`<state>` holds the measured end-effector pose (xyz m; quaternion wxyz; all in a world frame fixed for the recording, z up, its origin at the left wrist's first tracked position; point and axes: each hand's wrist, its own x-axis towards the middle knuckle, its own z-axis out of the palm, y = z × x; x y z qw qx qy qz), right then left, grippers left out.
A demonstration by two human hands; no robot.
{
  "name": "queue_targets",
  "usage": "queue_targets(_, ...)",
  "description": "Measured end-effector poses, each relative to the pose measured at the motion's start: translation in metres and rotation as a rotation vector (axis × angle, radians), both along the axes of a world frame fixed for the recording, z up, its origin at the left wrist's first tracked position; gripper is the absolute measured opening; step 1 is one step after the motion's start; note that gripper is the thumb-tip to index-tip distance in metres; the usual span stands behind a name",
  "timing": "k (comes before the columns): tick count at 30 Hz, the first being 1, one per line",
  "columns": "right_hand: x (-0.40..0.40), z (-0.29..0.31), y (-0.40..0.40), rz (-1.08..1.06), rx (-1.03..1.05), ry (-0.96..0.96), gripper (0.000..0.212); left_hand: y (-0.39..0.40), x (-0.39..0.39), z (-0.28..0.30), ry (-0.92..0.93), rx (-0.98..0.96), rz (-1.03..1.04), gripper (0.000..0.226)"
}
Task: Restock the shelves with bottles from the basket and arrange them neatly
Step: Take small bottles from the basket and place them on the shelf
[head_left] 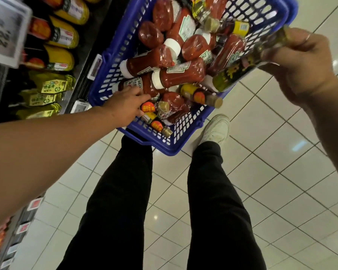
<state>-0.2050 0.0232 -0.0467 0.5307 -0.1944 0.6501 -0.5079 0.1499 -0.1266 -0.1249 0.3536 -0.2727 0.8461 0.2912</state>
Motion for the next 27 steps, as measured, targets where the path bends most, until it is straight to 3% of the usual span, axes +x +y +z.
queue_targets(2,-0.010,0.003,-0.008,-0.081,0.010,-0.132,0.024,0.002,-0.001,0.001,0.001,0.013,0.016,0.061)
queue_targets(5,-0.016,0.008,-0.024,-0.171,0.052,-0.292,0.045,0.002,-0.004,0.003,-0.018,0.012,0.039,0.061)
queue_targets(8,-0.012,0.011,-0.038,-0.186,-0.002,-0.415,0.030,0.000,-0.008,0.005,-0.032,0.002,0.068,0.061)
queue_targets(12,-0.017,0.011,-0.051,-0.411,-0.038,-0.560,0.017,0.001,-0.013,0.007,-0.026,-0.055,0.027,0.060)
queue_targets(17,-0.034,0.000,-0.044,-0.562,0.055,-0.593,0.021,0.013,-0.016,0.004,0.009,-0.148,-0.099,0.056)
queue_targets(23,-0.027,-0.010,-0.026,-0.486,0.171,-0.554,0.026,0.026,-0.016,0.005,-0.034,-0.175,-0.123,0.057)
queue_targets(27,-0.010,-0.014,-0.032,-0.368,0.219,-0.491,0.015,0.026,-0.021,0.005,-0.104,-0.189,-0.173,0.055)
